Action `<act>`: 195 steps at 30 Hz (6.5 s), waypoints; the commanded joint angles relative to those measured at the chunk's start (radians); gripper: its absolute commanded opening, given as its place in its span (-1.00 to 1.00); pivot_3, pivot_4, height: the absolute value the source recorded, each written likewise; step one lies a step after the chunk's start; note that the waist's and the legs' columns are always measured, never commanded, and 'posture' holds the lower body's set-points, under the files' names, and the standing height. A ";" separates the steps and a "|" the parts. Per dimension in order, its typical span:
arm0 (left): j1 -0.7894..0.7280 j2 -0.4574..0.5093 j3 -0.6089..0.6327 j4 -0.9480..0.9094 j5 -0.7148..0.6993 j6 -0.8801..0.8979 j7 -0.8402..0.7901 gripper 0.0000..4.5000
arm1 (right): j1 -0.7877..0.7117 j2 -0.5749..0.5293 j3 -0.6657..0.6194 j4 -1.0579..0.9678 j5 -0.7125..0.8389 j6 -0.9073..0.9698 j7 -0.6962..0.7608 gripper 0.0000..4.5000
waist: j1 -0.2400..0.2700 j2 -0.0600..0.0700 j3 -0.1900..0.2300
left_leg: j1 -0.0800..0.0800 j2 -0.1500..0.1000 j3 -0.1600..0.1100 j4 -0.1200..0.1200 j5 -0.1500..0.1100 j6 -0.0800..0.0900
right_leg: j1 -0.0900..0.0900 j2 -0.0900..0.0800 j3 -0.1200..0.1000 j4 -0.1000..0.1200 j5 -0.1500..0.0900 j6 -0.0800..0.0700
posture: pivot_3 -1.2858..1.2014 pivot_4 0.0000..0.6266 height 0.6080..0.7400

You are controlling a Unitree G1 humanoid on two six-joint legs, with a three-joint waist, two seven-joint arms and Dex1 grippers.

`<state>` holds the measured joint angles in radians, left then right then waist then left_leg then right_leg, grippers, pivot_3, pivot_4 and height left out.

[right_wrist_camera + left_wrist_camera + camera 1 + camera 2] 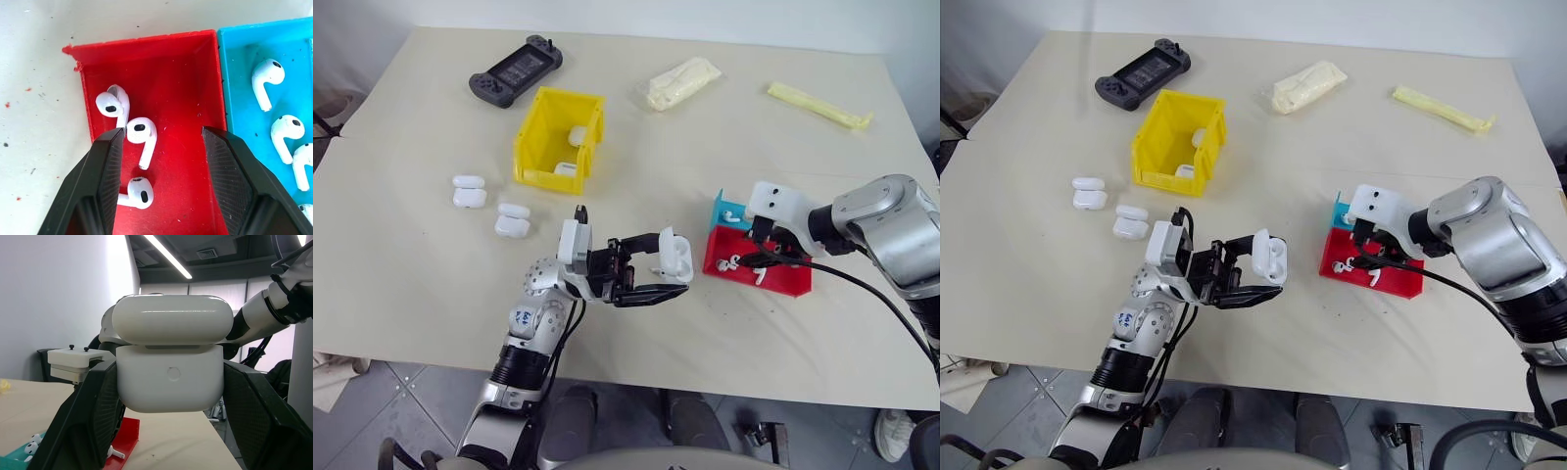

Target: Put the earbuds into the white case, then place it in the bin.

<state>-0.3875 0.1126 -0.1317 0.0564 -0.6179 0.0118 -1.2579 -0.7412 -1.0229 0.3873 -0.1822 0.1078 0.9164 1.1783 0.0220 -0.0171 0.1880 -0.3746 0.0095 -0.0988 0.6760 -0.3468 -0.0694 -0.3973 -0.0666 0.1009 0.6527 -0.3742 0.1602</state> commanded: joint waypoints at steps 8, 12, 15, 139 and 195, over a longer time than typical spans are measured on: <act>0.011 -0.002 0.001 -0.037 -0.001 -0.010 0.008 0.24 | -0.005 0.027 0.007 -0.015 -0.019 0.002 -0.010 0.17 | 0.000 0.000 0.000 | 0.000 0.000 0.000 0.000 0.000 0.000 | 0.000 0.000 0.000 0.000 0.000 0.000 | 0.03 -0.52 1.00; 0.011 -0.002 0.001 -0.037 -0.001 -0.011 0.009 0.24 | -0.001 0.035 0.017 -0.014 -0.027 0.003 -0.016 0.17 | -0.001 0.000 0.000 | 0.000 0.000 0.000 0.000 0.000 0.000 | 0.000 0.000 0.000 0.000 0.000 0.000 | 0.03 -0.52 1.00; 0.011 -0.003 0.002 -0.036 -0.001 -0.013 0.010 0.24 | 0.004 0.029 0.024 -0.012 -0.036 -0.001 -0.017 0.17 | -0.001 0.000 0.000 | 0.000 0.000 0.000 0.000 0.000 0.000 | 0.000 0.000 0.000 0.000 0.000 0.000 | 0.03 -0.52 1.00; -0.088 -0.044 0.043 0.016 -0.072 0.141 -0.018 0.24 | 0.546 0.650 -0.791 -0.594 0.719 -0.172 -0.514 -0.79 | -0.016 0.000 0.000 | 0.002 0.001 -0.002 -0.002 0.001 -0.001 | 0.003 0.002 -0.002 0.002 0.000 0.000 | 0.03 -0.52 1.00; -0.155 -0.079 0.065 0.067 -0.044 0.104 -0.032 0.24 | 0.598 0.455 -0.514 -0.471 0.779 -0.435 -0.472 -0.20 | -0.024 0.000 0.000 | 0.003 0.000 -0.002 -0.005 0.001 -0.002 | 0.004 0.002 -0.002 0.000 0.000 0.000 | 0.03 -0.52 1.00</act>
<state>-0.5039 0.0552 -0.0779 0.1412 -0.6389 0.1432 -1.2892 -0.1448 -0.5505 -0.1401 -0.6469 0.8637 0.4535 0.6855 -0.0015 -0.0176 0.1883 -0.3716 0.0101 -0.1009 0.6708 -0.3457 -0.0710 -0.3937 -0.0645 0.0989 0.6523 -0.3740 0.1599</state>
